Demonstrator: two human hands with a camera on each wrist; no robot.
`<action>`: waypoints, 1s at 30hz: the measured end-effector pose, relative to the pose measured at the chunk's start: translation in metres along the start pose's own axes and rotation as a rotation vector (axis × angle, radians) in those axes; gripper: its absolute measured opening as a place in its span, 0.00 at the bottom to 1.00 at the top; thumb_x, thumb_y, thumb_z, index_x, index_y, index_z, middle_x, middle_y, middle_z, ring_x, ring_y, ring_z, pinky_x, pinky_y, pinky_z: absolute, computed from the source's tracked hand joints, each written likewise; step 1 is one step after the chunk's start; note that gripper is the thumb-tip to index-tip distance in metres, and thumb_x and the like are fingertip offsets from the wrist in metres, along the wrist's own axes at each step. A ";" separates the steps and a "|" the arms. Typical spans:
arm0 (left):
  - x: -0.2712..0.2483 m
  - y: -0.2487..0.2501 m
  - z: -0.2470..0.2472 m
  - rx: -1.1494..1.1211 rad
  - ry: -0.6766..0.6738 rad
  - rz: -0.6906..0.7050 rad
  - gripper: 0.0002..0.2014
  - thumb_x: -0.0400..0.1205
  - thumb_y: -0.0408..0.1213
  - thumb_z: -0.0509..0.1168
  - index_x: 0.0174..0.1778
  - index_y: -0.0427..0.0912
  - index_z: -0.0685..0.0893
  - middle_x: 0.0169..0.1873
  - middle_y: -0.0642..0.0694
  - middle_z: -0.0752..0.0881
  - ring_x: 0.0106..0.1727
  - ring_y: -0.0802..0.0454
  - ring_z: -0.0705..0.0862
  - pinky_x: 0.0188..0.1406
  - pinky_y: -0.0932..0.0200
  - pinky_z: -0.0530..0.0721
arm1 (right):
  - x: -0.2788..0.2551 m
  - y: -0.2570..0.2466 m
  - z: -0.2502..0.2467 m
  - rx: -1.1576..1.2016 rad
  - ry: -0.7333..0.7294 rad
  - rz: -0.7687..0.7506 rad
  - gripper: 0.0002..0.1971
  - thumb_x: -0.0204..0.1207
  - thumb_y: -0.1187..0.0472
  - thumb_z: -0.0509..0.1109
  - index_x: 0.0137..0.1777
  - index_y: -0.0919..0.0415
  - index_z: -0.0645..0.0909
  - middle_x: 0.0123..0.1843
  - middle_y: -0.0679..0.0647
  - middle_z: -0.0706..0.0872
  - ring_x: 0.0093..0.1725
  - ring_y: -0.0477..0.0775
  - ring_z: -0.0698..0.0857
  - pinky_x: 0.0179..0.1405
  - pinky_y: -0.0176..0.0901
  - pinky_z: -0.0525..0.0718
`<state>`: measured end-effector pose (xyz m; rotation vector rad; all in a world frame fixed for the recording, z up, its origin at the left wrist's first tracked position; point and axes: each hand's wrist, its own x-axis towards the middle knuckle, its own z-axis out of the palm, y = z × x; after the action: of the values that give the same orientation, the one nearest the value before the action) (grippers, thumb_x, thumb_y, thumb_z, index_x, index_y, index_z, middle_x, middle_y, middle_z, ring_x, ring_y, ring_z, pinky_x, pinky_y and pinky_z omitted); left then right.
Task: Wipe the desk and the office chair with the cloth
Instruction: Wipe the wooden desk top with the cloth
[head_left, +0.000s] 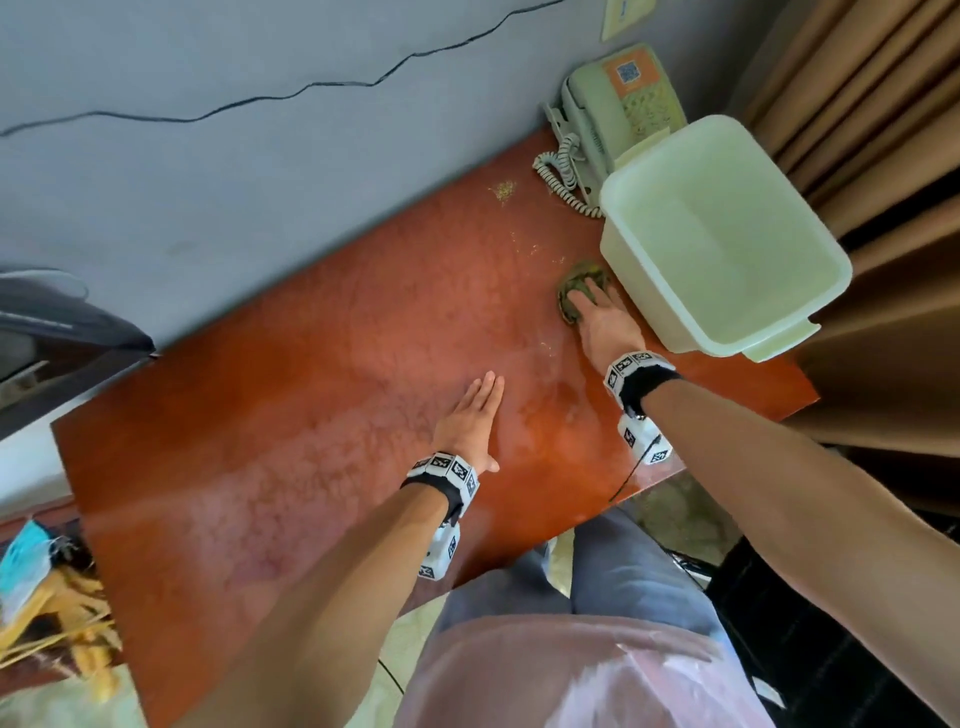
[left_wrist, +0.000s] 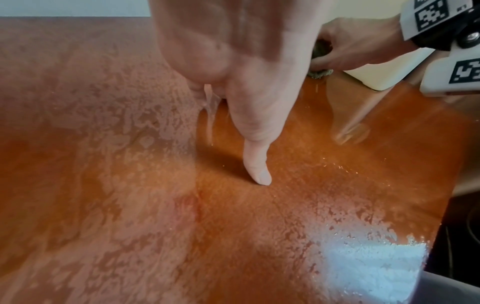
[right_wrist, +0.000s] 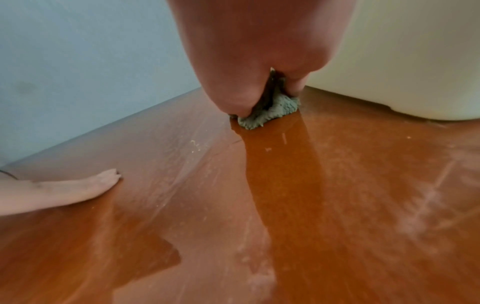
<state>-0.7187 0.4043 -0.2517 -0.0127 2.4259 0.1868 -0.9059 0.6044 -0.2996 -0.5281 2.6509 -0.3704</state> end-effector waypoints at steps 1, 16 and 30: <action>0.000 0.001 0.000 0.007 -0.005 -0.006 0.69 0.73 0.53 0.83 0.90 0.47 0.31 0.90 0.51 0.32 0.91 0.52 0.38 0.88 0.56 0.60 | 0.001 -0.003 -0.003 0.007 -0.012 0.004 0.32 0.81 0.76 0.61 0.81 0.48 0.67 0.90 0.58 0.62 0.89 0.69 0.60 0.82 0.65 0.72; 0.005 -0.008 -0.034 0.015 0.067 -0.065 0.69 0.70 0.59 0.82 0.92 0.49 0.36 0.91 0.47 0.41 0.91 0.40 0.52 0.88 0.41 0.63 | -0.123 -0.016 0.003 -0.281 -0.481 -0.269 0.39 0.86 0.73 0.60 0.91 0.46 0.51 0.93 0.55 0.42 0.91 0.65 0.44 0.74 0.63 0.81; 0.087 -0.057 -0.092 -0.021 0.010 -0.155 0.82 0.58 0.65 0.86 0.90 0.50 0.28 0.88 0.45 0.26 0.91 0.41 0.34 0.90 0.39 0.46 | 0.014 -0.039 -0.020 0.005 -0.058 0.147 0.34 0.79 0.79 0.61 0.81 0.52 0.68 0.91 0.64 0.57 0.89 0.74 0.55 0.82 0.65 0.73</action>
<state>-0.8405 0.3388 -0.2467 -0.2107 2.4205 0.1419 -0.9151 0.5676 -0.2737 -0.3341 2.6126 -0.3123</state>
